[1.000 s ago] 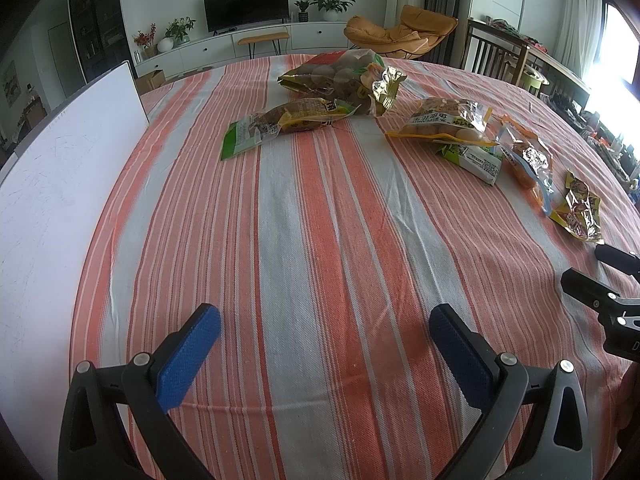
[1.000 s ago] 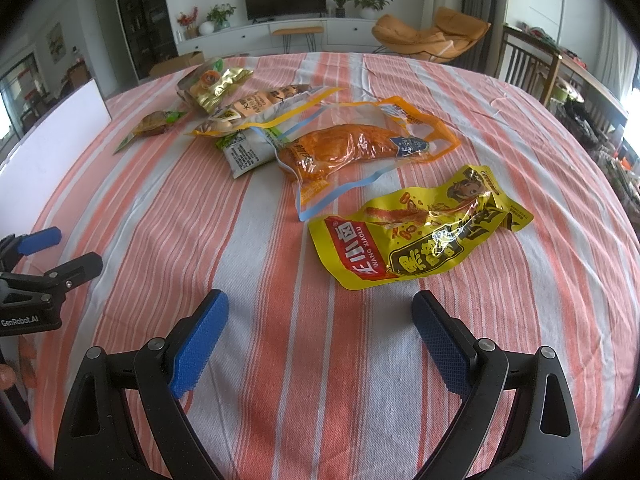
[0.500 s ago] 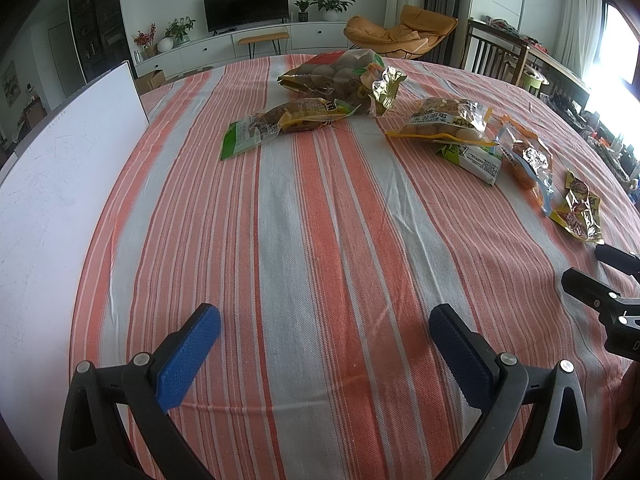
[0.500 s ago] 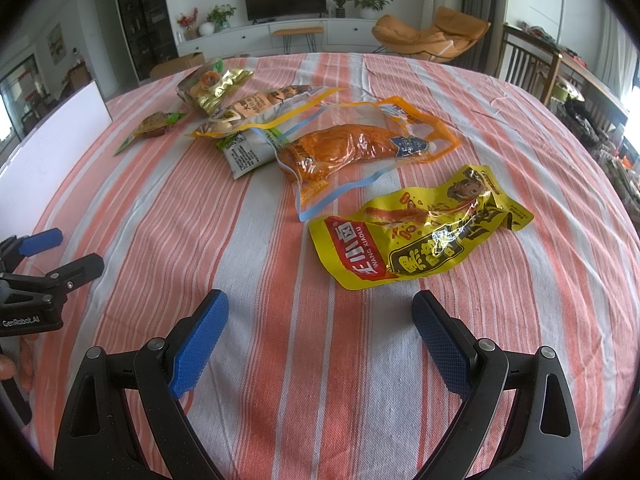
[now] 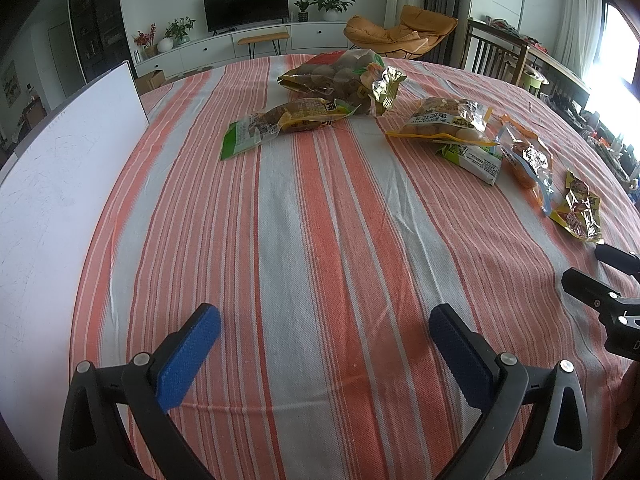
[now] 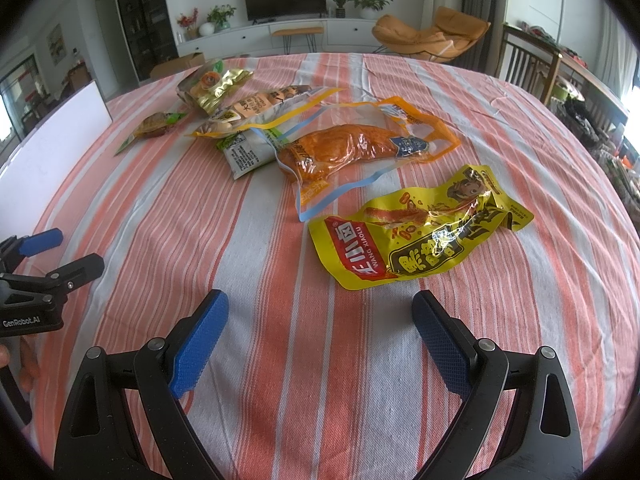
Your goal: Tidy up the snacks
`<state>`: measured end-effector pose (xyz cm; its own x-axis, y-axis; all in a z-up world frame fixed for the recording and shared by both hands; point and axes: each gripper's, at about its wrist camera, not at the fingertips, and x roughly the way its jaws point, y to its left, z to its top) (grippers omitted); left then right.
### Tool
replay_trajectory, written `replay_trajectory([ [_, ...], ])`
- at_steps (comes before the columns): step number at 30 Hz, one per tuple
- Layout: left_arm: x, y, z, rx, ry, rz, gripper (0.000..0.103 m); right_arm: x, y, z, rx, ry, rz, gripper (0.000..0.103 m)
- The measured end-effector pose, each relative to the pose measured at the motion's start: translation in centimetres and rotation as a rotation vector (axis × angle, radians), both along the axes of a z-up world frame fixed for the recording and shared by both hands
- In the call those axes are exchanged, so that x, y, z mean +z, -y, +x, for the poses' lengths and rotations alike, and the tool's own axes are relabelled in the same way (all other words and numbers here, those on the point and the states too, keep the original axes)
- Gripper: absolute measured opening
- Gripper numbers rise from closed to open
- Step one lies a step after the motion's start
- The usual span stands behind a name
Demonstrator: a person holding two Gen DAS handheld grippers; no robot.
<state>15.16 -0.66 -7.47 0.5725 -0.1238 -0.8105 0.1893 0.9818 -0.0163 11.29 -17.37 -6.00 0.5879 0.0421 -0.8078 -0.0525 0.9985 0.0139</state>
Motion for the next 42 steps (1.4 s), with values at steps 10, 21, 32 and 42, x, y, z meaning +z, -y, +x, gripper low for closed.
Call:
replay_trajectory([
  [10,0.0,0.0,0.0,0.000,0.000,0.000,0.103,0.0,0.0,0.0,0.000,0.000,0.001,0.095],
  [21,0.0,0.0,-0.1,-0.012,-0.006,0.002,0.103,0.0,0.0,0.0,-0.001,0.001,0.002,0.095],
  [32,2.0,-1.4,1.8,-0.106,-0.131,-0.075,0.103,0.0,0.0,0.0,-0.001,0.001,0.004,0.095],
  [42,5.2,2.1,11.9,-0.438,-0.095,0.302,0.103,0.1,-0.1,0.0,-0.002,0.001,0.002,0.095],
])
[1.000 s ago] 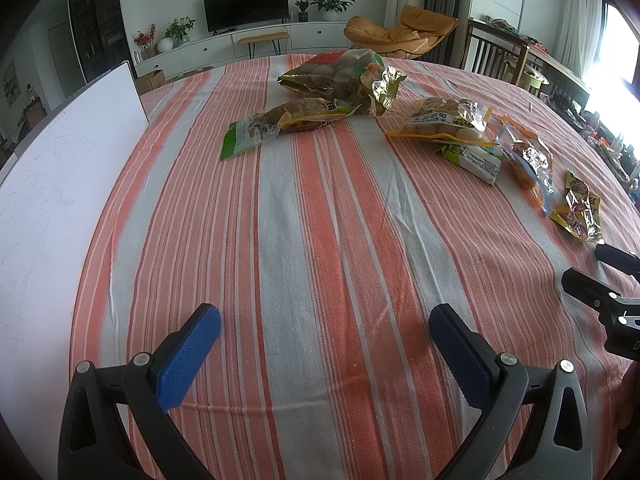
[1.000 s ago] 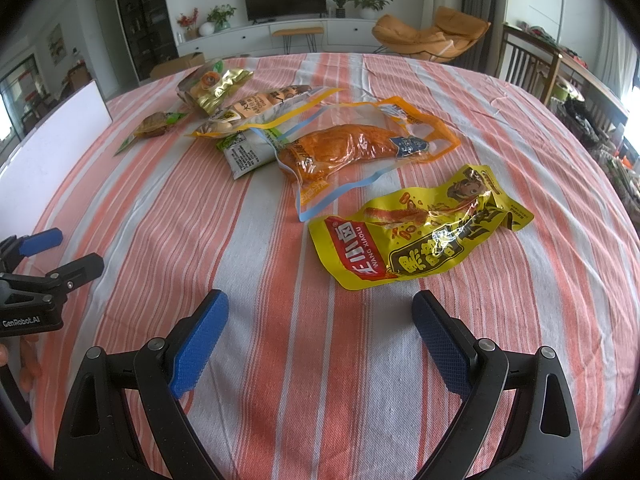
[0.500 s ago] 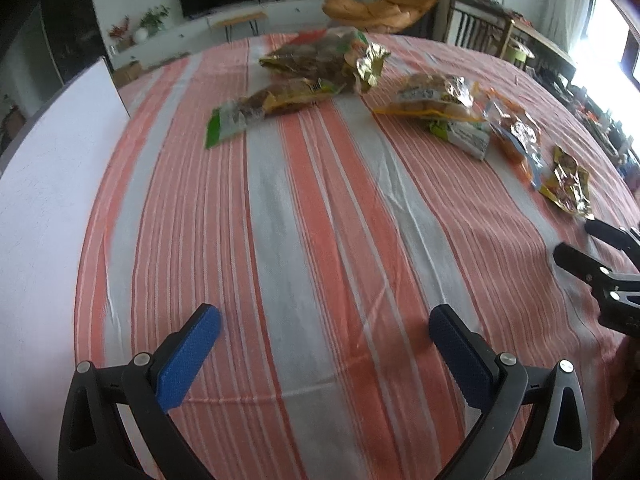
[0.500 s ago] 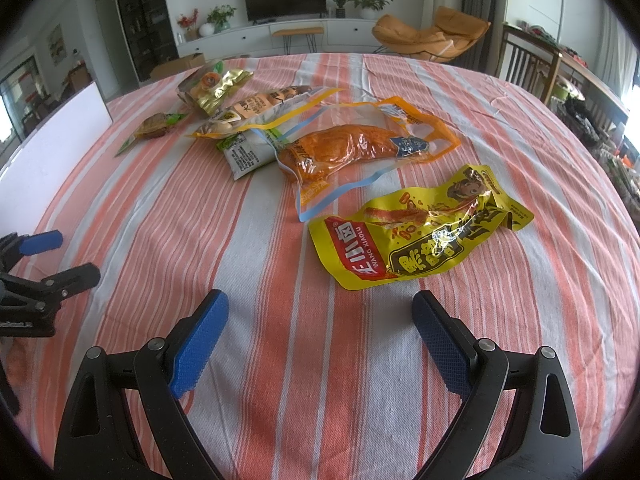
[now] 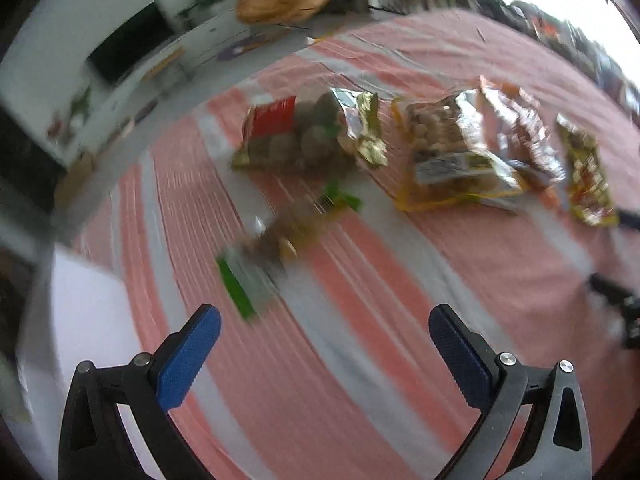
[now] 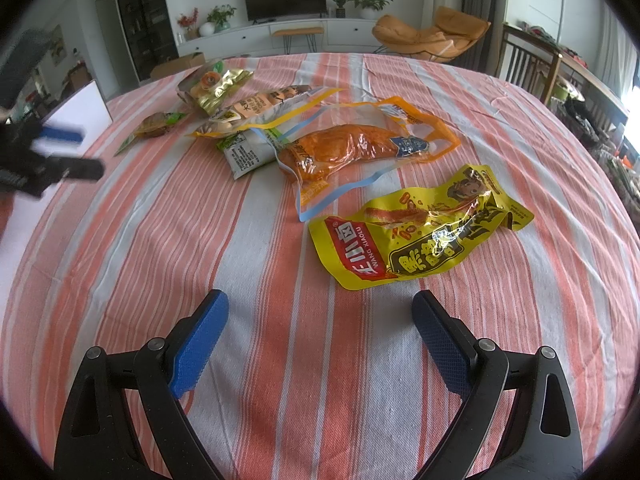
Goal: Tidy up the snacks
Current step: 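Reach the left tool down and close it on the clear green-topped snack bag, then lift the green-topped bag with the left tool and hold it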
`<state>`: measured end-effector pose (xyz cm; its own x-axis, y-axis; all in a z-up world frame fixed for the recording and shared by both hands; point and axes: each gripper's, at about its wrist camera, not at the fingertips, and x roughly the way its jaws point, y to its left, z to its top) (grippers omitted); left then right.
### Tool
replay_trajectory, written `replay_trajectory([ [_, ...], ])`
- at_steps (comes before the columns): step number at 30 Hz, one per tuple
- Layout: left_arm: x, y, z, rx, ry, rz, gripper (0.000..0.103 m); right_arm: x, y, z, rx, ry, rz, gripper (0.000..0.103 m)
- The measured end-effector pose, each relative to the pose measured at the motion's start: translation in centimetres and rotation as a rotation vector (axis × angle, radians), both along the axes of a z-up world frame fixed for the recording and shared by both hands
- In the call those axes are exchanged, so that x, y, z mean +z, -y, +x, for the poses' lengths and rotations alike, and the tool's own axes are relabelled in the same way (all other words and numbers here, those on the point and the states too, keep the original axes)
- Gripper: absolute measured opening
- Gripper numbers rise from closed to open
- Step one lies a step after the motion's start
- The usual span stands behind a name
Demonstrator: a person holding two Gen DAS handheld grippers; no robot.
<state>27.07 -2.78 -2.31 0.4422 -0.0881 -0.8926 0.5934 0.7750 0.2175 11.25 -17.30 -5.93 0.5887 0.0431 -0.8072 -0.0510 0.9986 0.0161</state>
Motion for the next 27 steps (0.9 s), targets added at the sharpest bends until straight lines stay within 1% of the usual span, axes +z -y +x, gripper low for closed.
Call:
replay_trajectory([
  [1,-0.1,0.1,1.3,-0.018,-0.011,0.009,0.103,0.0,-0.1,0.0,0.000,-0.001,-0.004,0.095],
  [4,-0.6,-0.1,4.2,-0.027,-0.041,-0.003,0.103,0.0,-0.2,0.1,0.000,-0.002,-0.006,0.095],
  [7,-1.8,-0.1,7.0,-0.035,-0.056,0.002,0.103,0.0,-0.2,0.1,0.000,-0.002,-0.007,0.095],
  [12,-4.0,0.5,9.3,-0.044,-0.100,-0.048,0.103,-0.1,-0.2,0.1,0.000,-0.002,-0.009,0.095],
  [13,-4.1,0.4,9.4,-0.039,-0.105,-0.076,0.101,-0.1,-0.2,0.1,0.000,-0.002,-0.010,0.095],
  [14,-4.2,0.0,9.6,-0.026,-0.129,-0.125,0.096,-0.1,-0.3,0.1,0.000,-0.003,-0.011,0.095],
  [15,-4.2,-0.3,9.8,-0.020,-0.147,-0.158,0.084,-0.1,-0.3,0.1,0.000,-0.003,-0.012,0.095],
  [16,-4.1,-0.8,9.5,-0.006,-0.136,-0.193,0.074,-0.1,-0.3,0.1,0.000,-0.003,-0.012,0.095],
  [17,-3.8,-1.0,9.2,0.002,-0.119,-0.197,0.058,-0.1,-0.4,0.1,0.000,-0.003,-0.013,0.095],
  [19,-3.8,-1.2,8.5,0.033,-0.138,-0.186,0.053,-0.1,-0.3,0.1,0.000,-0.003,-0.011,0.095],
  [20,-3.8,-1.2,7.5,0.035,-0.139,-0.172,0.048,-0.1,-0.4,0.1,0.000,-0.003,-0.010,0.095],
  [22,-3.9,-1.3,5.3,0.058,-0.141,-0.163,0.047,-0.1,-0.4,0.1,0.000,-0.003,-0.012,0.095],
  [23,-3.9,-1.6,3.9,0.094,-0.142,-0.164,0.047,-0.1,-0.4,0.1,-0.001,-0.003,-0.011,0.095],
  [25,-3.8,-2.2,0.7,0.186,-0.153,-0.194,0.047,-0.1,-0.3,0.0,-0.001,-0.003,-0.011,0.095],
  [26,-3.9,-2.4,-1.8,0.232,-0.159,-0.198,0.048,-0.1,-0.3,0.1,-0.001,-0.003,-0.010,0.095],
  [27,-3.9,-2.5,-3.3,0.248,-0.165,-0.203,0.048,-0.1,-0.3,0.1,-0.001,-0.003,-0.010,0.095],
])
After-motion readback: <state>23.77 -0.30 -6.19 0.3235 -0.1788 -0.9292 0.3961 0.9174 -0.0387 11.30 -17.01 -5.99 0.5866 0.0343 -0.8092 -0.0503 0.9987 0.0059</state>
